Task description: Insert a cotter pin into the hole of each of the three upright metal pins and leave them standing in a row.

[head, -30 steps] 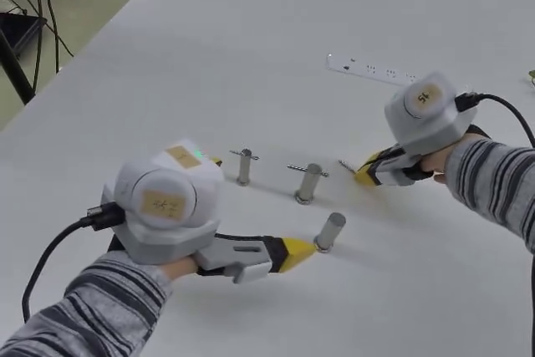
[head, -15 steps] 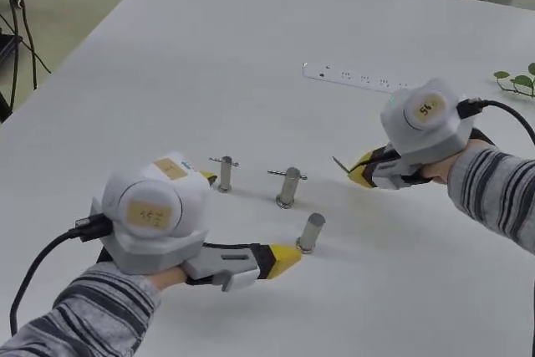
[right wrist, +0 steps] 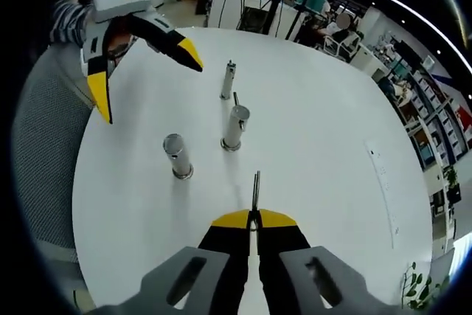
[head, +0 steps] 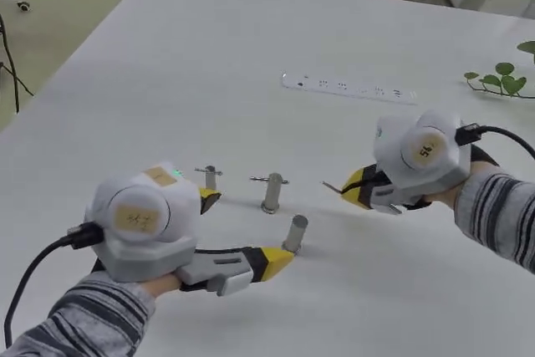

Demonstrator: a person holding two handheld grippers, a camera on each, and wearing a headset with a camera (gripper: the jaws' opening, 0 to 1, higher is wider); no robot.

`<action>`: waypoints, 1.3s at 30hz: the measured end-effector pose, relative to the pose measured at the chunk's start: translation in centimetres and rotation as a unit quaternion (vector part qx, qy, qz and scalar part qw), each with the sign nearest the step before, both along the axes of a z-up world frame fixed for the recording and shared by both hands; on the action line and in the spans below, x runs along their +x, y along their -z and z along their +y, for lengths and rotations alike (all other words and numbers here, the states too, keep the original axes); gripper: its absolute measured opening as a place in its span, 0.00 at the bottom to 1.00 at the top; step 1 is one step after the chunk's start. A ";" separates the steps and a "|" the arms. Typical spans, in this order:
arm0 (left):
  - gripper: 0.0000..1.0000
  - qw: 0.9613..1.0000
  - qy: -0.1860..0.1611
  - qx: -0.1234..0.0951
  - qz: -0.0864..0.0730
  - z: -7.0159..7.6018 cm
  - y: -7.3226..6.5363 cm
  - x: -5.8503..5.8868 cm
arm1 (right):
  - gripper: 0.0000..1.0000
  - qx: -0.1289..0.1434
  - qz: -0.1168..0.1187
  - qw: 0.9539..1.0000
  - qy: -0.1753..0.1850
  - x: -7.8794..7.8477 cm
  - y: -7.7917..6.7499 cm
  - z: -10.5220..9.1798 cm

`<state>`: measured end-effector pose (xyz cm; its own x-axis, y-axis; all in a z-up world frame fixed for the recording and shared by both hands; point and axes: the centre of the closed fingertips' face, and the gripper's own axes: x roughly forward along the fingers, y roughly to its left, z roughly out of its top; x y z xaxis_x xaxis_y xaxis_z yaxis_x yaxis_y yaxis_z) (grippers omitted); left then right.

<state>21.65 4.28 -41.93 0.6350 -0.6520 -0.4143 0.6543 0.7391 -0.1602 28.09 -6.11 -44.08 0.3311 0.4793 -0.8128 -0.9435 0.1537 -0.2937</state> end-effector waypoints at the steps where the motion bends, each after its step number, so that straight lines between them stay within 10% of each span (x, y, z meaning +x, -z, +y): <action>1: 0.70 1.000 0.002 -0.003 -0.001 -0.2 -0.2 -0.1 | 0.00 0.001 -0.002 1.000 -0.006 -0.4 -0.2 0.1; 15: 0.47 0.999 0.018 -0.044 0.018 -1.9 -1.7 -0.5 | 0.00 0.017 -0.027 0.997 -0.068 -3.7 -1.5 1.4; 39: 0.16 0.988 0.023 -0.118 0.094 -4.3 -2.1 -1.9 | 0.00 0.053 -0.036 0.983 -0.172 -8.6 -3.1 5.1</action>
<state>19.78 -0.04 -39.85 0.5287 -0.7709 -0.3552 0.6285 0.6368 -0.4467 19.52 -1.04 -40.93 0.1901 0.6532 -0.7330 -0.9222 -0.1371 -0.3615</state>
